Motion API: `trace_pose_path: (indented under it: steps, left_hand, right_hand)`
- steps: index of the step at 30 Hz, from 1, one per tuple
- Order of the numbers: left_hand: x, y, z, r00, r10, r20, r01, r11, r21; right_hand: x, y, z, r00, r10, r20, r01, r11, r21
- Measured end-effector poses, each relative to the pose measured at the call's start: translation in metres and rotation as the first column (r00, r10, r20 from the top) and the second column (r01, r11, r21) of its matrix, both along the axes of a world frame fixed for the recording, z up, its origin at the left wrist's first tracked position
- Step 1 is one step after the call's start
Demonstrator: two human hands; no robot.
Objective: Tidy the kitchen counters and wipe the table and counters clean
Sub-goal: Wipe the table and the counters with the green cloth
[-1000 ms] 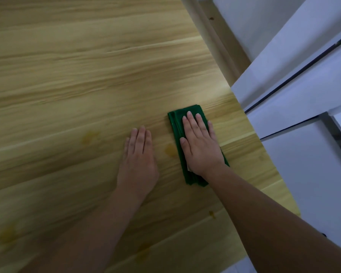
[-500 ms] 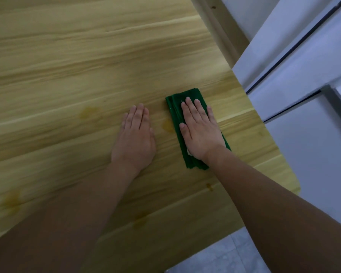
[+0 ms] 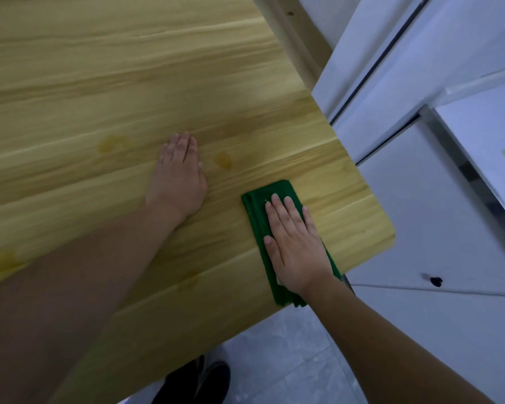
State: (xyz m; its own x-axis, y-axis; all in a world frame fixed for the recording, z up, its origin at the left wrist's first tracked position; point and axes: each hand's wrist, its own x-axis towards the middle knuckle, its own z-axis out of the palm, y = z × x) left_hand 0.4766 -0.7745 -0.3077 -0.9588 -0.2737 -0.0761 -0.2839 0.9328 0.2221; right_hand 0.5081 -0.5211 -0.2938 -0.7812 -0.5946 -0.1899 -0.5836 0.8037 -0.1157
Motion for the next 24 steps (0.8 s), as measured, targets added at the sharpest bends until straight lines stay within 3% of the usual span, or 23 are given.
trace_pose_path:
  steps: [17, 24]
  left_hand:
    - [0.003, 0.002, 0.003, 0.999, -0.009, 0.045, 0.011, 0.999, -0.042]
    - [0.004, 0.000, 0.004, 0.999, -0.007, 0.040, 0.007, 1.000, 0.012]
  right_hand:
    - [0.029, -0.018, -0.002, 0.999, 0.029, -0.035, -0.028, 0.999, 0.026]
    - [0.043, -0.035, -0.002, 0.999, 0.025, -0.029, -0.025, 0.999, 0.031]
